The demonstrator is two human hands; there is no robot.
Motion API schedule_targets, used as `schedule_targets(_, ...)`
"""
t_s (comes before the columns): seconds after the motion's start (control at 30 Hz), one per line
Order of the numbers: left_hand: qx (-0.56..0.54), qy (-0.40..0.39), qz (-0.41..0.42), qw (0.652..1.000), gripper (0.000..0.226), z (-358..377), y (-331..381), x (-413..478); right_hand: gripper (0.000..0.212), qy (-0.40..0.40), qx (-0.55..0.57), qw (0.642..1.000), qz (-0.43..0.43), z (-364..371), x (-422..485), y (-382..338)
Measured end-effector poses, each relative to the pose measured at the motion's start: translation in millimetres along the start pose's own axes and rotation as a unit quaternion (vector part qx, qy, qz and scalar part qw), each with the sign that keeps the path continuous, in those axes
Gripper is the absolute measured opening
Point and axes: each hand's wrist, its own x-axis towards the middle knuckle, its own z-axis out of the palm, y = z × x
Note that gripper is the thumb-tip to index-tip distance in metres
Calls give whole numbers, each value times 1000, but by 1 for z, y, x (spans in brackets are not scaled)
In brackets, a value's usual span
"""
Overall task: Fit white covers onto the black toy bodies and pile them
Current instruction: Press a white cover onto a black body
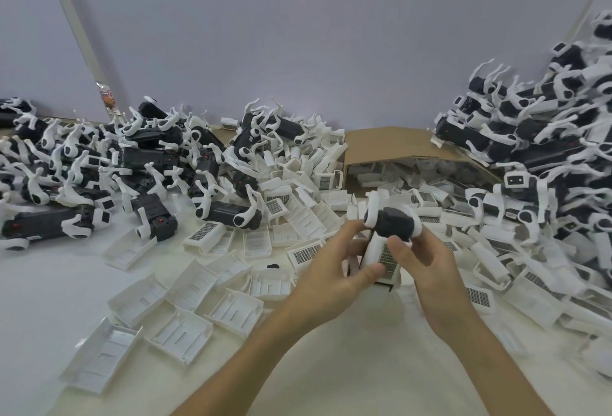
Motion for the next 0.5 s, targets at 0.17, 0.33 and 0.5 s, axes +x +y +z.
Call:
schedule_targets(0.17, 57, 15, 15, 998, 46, 9, 0, -2, 35, 18, 20, 1000, 16, -1, 0, 0)
schedule_targets(0.33, 96, 10, 31, 995, 47, 9, -1, -2, 48, 41, 16, 999, -6, -2, 0, 0)
schedule_targets(0.5, 106, 10, 48, 993, 49, 10, 1, -2, 39, 43, 19, 998, -33, 0, -2, -2)
